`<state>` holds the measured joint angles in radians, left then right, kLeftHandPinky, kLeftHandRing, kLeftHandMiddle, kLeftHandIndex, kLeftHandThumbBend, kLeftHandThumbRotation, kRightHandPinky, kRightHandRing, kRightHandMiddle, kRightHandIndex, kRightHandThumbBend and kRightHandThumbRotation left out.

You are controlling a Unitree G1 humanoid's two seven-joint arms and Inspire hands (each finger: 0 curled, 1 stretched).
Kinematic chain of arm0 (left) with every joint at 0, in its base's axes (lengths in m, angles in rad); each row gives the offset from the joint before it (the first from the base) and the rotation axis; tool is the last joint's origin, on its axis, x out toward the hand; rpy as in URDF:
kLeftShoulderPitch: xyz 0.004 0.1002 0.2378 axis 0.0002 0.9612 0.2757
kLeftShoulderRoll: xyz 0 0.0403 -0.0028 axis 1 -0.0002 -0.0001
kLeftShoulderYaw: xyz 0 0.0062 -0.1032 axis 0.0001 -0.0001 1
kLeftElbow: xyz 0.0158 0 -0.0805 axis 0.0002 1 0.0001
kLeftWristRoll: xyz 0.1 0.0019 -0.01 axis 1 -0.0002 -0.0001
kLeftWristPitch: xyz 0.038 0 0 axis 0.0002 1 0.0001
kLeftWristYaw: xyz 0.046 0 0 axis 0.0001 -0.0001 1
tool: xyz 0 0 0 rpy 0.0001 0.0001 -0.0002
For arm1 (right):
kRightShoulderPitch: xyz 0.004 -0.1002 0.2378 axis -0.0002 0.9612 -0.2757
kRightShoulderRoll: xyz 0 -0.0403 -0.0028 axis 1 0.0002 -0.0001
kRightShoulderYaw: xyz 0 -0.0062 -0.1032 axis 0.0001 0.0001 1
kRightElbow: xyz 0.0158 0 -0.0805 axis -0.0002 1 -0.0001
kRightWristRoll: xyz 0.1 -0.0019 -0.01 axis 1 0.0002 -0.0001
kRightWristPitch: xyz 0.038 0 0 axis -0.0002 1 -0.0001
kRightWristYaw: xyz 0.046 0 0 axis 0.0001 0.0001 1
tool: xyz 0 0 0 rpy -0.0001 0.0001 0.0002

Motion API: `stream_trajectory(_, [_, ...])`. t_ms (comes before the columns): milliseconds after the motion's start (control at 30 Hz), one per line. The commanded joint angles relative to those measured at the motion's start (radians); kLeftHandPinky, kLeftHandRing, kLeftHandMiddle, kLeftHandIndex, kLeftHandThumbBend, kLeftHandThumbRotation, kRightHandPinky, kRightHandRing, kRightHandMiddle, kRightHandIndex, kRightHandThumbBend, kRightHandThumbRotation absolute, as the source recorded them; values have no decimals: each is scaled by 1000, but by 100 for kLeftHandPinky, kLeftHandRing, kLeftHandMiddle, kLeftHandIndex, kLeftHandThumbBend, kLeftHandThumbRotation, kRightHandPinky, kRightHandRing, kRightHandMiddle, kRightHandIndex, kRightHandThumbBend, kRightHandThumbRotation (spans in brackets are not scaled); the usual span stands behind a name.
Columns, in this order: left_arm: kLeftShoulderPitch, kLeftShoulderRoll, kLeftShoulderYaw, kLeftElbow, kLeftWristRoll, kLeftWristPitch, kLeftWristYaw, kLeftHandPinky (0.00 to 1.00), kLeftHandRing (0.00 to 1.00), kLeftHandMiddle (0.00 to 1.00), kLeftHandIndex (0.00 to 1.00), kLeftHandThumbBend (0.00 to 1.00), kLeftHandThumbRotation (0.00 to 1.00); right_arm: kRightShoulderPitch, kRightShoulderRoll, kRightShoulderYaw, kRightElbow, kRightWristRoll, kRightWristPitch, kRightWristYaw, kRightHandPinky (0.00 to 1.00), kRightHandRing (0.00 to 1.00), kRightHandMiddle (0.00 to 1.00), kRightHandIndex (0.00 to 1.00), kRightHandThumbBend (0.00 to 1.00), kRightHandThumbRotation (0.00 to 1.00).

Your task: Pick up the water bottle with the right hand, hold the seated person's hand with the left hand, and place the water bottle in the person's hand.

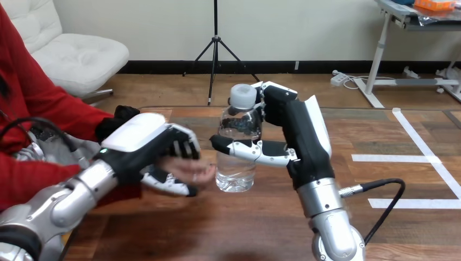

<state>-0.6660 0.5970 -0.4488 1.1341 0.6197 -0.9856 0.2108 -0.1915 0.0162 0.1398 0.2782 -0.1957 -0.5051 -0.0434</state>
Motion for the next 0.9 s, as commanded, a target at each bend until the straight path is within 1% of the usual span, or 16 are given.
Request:
stream_trajectory(0, [-17,-13,45,-94,-50,-23,-23,35,41,49,50,79,20,-97,37,4,-19,21,-47,-11,31,37,52,51,85,0])
stream_trajectory(233, [9,-4,65,-149,-80,-26,-65,34,40,48,50,79,20,-95,48,12,-6,31,-65,-2,30,36,52,51,85,0])
stream_trajectory(333, [24,1,76,-175,-98,-25,-89,33,40,48,49,79,20,-98,49,13,10,40,-83,7,29,36,52,51,85,0])
stream_trajectory(533, [57,11,97,-236,-126,-12,-135,33,40,47,48,80,18,-108,52,13,53,55,-117,17,29,36,52,51,85,0])
stream_trajectory(667, [82,23,112,-288,-132,4,-160,34,40,47,48,81,17,-119,55,13,86,80,-143,36,29,36,52,52,85,0])
stream_trajectory(867, [119,35,139,-350,-146,16,-194,34,40,47,47,82,15,-135,56,14,130,97,-179,55,29,35,51,52,85,0])
